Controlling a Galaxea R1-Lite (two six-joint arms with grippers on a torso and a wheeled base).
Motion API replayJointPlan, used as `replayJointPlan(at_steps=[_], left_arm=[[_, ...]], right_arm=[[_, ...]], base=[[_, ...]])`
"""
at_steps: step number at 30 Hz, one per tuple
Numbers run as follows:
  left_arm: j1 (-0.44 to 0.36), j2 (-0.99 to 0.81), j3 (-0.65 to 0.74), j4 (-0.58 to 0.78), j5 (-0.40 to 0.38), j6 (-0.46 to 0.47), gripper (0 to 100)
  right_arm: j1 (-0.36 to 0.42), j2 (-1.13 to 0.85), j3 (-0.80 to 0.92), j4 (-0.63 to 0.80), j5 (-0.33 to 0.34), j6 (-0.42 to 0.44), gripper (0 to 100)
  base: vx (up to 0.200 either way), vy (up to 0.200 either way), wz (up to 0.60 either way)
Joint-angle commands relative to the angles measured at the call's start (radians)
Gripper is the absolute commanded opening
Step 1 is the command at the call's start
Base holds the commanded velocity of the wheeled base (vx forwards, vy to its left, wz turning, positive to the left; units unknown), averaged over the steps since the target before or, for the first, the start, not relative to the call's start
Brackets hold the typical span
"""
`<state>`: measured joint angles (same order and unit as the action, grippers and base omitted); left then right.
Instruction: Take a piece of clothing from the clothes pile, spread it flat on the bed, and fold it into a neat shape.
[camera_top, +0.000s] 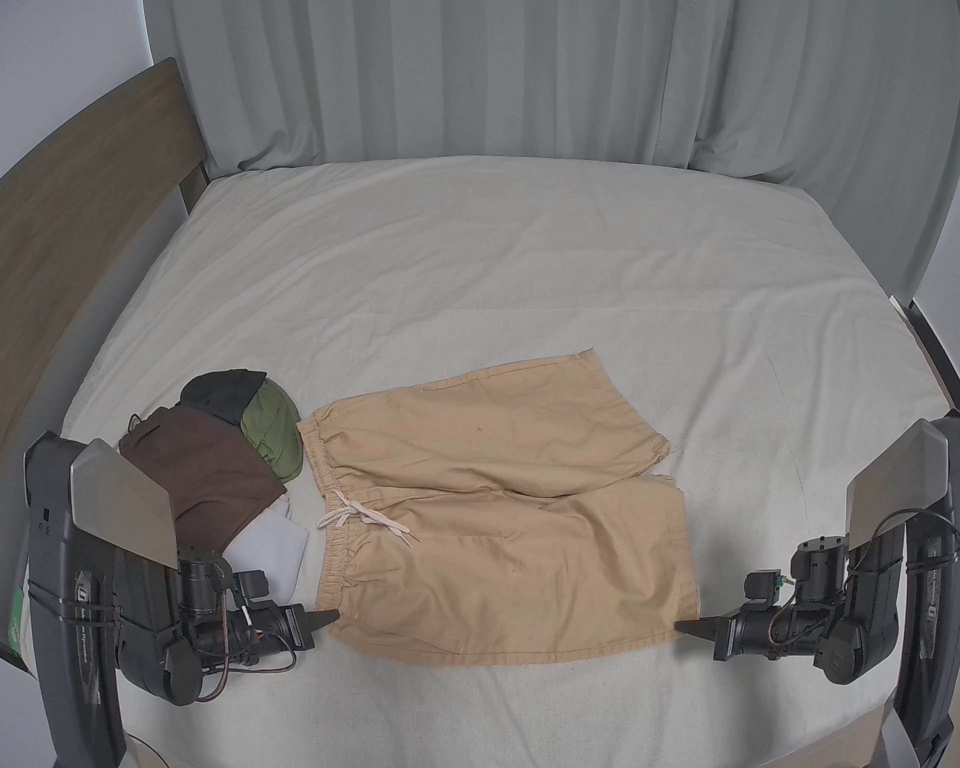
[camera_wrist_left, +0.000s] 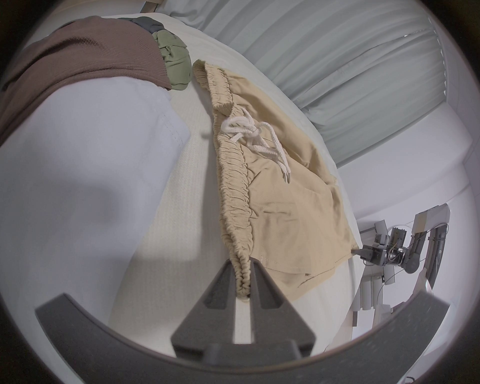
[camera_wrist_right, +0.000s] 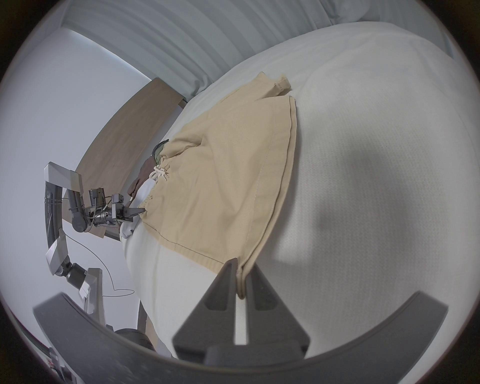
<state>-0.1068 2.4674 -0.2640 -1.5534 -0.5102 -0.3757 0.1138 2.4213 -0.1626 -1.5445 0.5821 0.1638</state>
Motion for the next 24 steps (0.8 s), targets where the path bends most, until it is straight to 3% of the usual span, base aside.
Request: replayJointPlan(at_steps=[1,6,17,24], left_arm=[[0.002,-0.019,0.04,-0.002,-0.004,0.021,0],[0.004,-0.027,0.071,-0.001,-0.014,0.078,0],[0.015,-0.027,0.092,-0.002,-0.019,0.093,0],[0.026,-0.022,0.12,-0.001,-0.039,0.15,0]], right_arm=[[0.0,-0.025,0.015,0.001,-0.001,-0.004,0],[0.001,-0.031,0.029,0.0,-0.001,-0.007,0],[0.001,-0.033,0.071,0.0,-0.001,-0.049,0],[0.001,-0.037,0.098,0.001,0.001,-0.07,0]], base=[[0.0,0.0,0.0],[0.0,0.0,0.0],[0.0,0.0,0.0],[0.0,0.0,0.0]])
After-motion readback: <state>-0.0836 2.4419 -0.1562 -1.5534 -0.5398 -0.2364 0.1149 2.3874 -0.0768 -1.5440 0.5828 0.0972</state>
